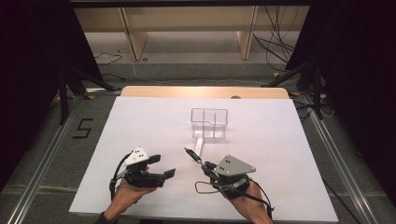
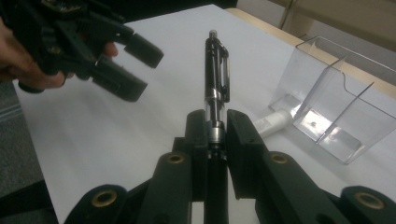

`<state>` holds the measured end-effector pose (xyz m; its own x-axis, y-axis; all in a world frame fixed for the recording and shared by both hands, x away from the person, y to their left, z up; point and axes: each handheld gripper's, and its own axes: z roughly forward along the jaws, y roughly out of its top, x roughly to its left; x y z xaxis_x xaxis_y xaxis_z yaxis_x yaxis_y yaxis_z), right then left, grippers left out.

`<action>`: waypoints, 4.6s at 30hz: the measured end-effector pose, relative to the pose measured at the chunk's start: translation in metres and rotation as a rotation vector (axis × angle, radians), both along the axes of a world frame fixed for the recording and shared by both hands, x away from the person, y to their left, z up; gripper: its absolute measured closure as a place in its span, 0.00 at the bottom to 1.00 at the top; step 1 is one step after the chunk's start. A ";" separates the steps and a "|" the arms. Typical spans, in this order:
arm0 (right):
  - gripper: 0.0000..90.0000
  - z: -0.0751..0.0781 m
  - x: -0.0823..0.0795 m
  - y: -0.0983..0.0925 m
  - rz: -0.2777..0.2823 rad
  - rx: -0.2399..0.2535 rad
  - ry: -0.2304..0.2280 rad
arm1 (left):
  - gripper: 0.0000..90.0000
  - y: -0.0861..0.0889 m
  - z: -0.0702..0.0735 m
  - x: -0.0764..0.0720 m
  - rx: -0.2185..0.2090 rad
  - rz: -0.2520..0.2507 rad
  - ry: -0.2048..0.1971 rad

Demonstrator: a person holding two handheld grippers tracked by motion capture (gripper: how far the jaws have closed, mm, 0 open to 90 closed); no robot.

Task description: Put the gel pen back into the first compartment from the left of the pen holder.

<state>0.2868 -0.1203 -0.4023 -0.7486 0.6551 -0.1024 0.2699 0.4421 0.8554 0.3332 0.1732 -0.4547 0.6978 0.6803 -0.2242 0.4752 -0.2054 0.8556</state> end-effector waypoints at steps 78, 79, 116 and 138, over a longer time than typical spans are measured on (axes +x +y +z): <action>0.89 -0.057 -0.053 0.011 0.456 -0.628 -0.600 | 0.54 -0.107 0.034 0.022 0.526 -0.829 0.282; 0.89 -0.057 -0.053 0.011 0.459 -0.629 -0.600 | 0.55 -0.108 0.033 0.022 0.531 -0.837 0.284; 0.89 -0.066 -0.059 0.014 0.527 -0.688 -0.648 | 0.87 -0.117 0.024 0.026 0.572 -0.976 0.359; 0.48 -0.040 -0.039 -0.026 0.210 -0.367 -0.468 | 0.88 -0.084 0.034 0.046 0.393 -0.687 0.291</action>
<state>0.2483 -0.1463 -0.4421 -0.6785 0.3594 -0.6406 -0.2208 0.7320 0.6445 0.3795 0.0889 -0.4203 0.9361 0.1914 -0.2952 0.3261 -0.7867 0.5242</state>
